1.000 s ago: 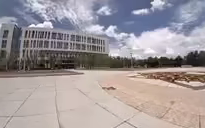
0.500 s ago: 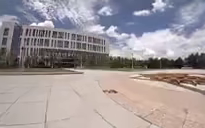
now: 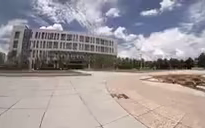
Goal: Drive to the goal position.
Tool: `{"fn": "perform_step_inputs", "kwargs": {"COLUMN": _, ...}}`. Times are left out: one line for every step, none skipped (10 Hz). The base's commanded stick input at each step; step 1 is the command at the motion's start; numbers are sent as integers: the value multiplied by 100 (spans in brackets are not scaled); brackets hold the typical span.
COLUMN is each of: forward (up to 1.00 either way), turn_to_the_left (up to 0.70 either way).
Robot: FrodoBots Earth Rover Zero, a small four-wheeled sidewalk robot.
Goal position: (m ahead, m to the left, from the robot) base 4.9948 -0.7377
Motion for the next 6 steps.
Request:
{"fn": "perform_step_inputs", "kwargs": {"forward": 70, "turn_to_the_left": 19}}
{"fn": "perform_step_inputs", "kwargs": {"forward": 70, "turn_to_the_left": 11}}
{"fn": "perform_step_inputs", "kwargs": {"forward": 70, "turn_to_the_left": 4}}
{"fn": "perform_step_inputs", "kwargs": {"forward": 70, "turn_to_the_left": 15}}
{"fn": "perform_step_inputs", "kwargs": {"forward": 70, "turn_to_the_left": 14}}
{"fn": "perform_step_inputs", "kwargs": {"forward": 70, "turn_to_the_left": 14}}
